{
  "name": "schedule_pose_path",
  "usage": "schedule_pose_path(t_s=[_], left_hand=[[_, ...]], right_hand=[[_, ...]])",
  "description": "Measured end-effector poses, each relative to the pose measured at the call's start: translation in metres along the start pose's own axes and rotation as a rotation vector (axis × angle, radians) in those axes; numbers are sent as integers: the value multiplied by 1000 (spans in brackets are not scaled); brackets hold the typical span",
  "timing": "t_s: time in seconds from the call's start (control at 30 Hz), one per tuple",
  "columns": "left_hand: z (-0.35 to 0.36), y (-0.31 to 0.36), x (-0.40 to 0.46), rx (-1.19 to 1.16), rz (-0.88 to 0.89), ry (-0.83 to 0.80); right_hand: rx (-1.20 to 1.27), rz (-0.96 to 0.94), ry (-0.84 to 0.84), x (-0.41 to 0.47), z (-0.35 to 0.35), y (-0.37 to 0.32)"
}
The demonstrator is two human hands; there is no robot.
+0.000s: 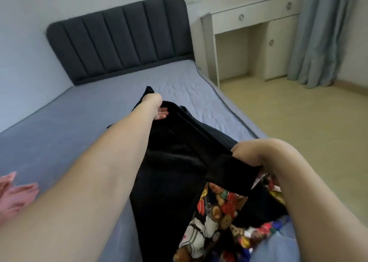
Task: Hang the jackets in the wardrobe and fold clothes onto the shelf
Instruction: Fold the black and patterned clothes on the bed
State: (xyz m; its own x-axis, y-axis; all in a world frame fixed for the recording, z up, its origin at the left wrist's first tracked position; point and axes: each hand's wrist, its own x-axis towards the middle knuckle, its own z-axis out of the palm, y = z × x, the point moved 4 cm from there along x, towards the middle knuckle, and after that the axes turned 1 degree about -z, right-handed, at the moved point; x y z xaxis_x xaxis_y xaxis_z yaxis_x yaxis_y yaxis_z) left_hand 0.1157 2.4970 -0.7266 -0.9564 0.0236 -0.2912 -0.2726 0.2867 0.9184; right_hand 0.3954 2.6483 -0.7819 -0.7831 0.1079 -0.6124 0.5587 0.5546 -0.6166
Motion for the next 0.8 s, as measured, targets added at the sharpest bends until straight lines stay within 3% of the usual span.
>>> schedule_pose_path(t_s=[0.07, 0.2, 0.3, 0.4, 0.5, 0.6, 0.7, 0.8], left_hand=[[30, 2, 15, 7, 6, -58], [96, -15, 27, 287, 86, -214], [109, -58, 28, 560, 160, -220], [110, -91, 13, 813, 311, -101], [95, -111, -55, 794, 488, -16], [71, -129, -167, 664, 626, -250], [64, -145, -257, 1118, 731, -443], [80, -150, -288, 1417, 815, -397]], right_hand=[[76, -35, 58, 6, -23, 21], [232, -68, 229, 20, -58, 47], [250, -9, 71, 24, -55, 51], [120, 57, -76, 23, -43, 51], [-30, 33, -45, 30, -44, 49], [-95, -11, 83, 35, -61, 58], [-110, -16, 182, 38, -71, 69], [-37, 9, 231, 37, -73, 78]])
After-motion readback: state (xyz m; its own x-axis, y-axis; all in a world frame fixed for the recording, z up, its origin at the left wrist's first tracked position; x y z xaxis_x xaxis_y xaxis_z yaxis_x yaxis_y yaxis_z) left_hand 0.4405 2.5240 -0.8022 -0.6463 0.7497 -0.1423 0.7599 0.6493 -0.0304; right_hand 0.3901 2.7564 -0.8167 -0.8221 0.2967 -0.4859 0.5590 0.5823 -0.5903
